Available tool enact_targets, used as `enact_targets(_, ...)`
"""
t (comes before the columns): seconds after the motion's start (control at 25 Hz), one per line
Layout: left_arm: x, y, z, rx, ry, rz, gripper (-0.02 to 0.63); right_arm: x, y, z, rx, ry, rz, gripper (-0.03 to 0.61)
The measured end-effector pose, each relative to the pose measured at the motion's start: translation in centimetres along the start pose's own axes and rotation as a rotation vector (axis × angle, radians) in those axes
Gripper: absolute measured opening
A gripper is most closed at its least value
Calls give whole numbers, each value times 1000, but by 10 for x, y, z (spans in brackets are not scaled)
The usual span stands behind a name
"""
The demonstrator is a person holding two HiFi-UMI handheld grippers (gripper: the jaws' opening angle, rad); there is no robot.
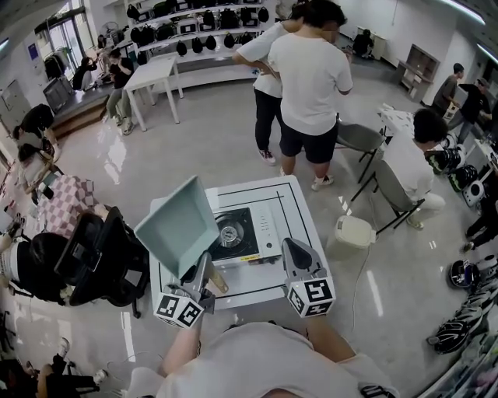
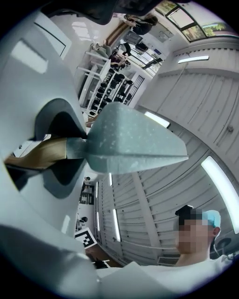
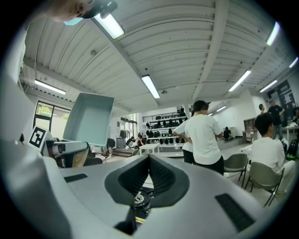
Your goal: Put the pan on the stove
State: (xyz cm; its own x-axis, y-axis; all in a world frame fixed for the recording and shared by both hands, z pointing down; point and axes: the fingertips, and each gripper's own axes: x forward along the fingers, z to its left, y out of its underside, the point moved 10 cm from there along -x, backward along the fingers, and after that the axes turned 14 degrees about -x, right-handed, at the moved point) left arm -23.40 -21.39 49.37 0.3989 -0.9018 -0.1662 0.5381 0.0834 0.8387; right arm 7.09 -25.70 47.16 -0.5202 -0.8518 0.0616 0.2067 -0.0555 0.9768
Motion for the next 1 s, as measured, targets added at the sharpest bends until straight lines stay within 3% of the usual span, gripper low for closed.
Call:
enact_targets(0.2,20,13,20,-153,41,102,120,1,7,-5,13,10,11,9)
enact_targets(0.64,93,78,79,-675,200,415,120,7,23,-16,21,47,53,9)
enact_targets(0.88,109,122,107,-984,173,573,120,9,29,-21,36,74,73,8)
enact_targets(1.0,113,146,125,-1075,125,624,121,12,32,-23,47,81,78,9)
